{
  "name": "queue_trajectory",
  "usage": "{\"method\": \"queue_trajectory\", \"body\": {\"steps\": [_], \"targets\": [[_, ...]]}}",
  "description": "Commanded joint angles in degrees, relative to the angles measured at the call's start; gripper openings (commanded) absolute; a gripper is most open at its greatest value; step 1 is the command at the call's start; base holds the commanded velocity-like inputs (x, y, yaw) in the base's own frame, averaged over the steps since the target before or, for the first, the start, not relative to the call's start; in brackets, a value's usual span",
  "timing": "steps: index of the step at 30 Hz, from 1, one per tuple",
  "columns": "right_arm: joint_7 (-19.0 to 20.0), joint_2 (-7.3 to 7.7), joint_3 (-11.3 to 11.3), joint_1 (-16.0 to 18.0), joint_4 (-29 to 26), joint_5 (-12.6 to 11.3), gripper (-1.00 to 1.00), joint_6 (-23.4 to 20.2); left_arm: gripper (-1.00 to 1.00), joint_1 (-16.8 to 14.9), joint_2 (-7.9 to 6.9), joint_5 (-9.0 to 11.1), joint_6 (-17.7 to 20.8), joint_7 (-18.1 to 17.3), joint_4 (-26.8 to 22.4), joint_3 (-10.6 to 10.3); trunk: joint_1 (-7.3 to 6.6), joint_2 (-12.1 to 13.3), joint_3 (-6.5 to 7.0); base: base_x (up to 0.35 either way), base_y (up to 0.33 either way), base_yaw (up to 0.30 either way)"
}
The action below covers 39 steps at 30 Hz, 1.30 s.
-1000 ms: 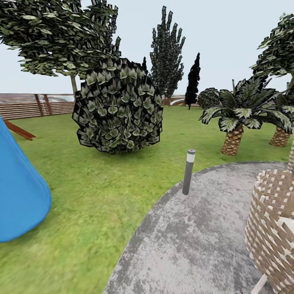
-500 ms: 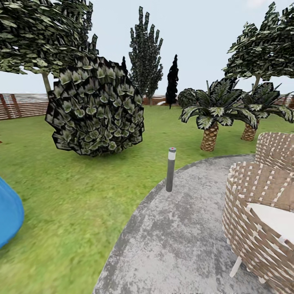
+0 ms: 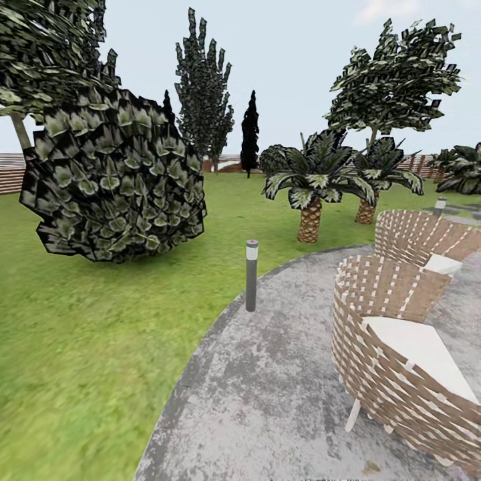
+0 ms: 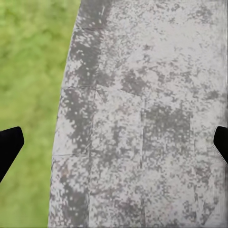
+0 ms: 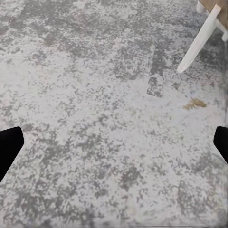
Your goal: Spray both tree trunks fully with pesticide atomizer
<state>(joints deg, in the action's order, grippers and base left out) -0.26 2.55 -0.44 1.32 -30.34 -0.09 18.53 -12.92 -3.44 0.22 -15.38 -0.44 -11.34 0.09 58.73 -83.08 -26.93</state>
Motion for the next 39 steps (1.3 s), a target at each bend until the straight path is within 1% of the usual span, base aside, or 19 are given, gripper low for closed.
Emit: {"method": "queue_trajectory", "body": {"steps": [1, 15, 30, 35, 39], "targets": [[0.0, 0.0, 0.0, 0.0, 0.01, -0.01, 1.0, 0.01, 1.0, 0.0, 0.01, -0.03, 0.0, 0.0, 0.0, 0.0, 0.0, 0.0, 0.0, 0.0, 0.0, -0.3], [0.0, 0.0, 0.01, 0.0, 0.01, -0.01, 1.0, 0.01, 1.0, -0.25, 0.34, -0.05, 0.0, 0.0, 0.0, 0.0, 0.0, 0.0, 0.0, 0.0, 0.0, -0.3], [0.0, -0.01, 0.05, 0.0, -0.05, -0.03, 1.0, 0.01, 1.0, -0.26, 0.36, -0.06, 0.0, -0.05, 0.0, 0.0, 0.0, 0.0, 0.0, 0.0, 0.0, -0.299], [0.06, -0.08, 0.13, 0.0, -0.07, -0.04, 1.0, 0.01, 1.0, -0.26, 0.27, -0.05, 0.0, -0.01, 0.0, 0.0, 0.0, 0.0, 0.0, 0.01, 0.012, -0.173], [0.22, -0.09, 0.29, 0.0, 0.19, 0.07, 1.0, -0.05, 1.0, -0.26, 0.2, 0.03, 0.0, 0.07, 0.0, 0.0, 0.0, 0.0, 0.0, 0.132, 0.21, -0.025]]}}
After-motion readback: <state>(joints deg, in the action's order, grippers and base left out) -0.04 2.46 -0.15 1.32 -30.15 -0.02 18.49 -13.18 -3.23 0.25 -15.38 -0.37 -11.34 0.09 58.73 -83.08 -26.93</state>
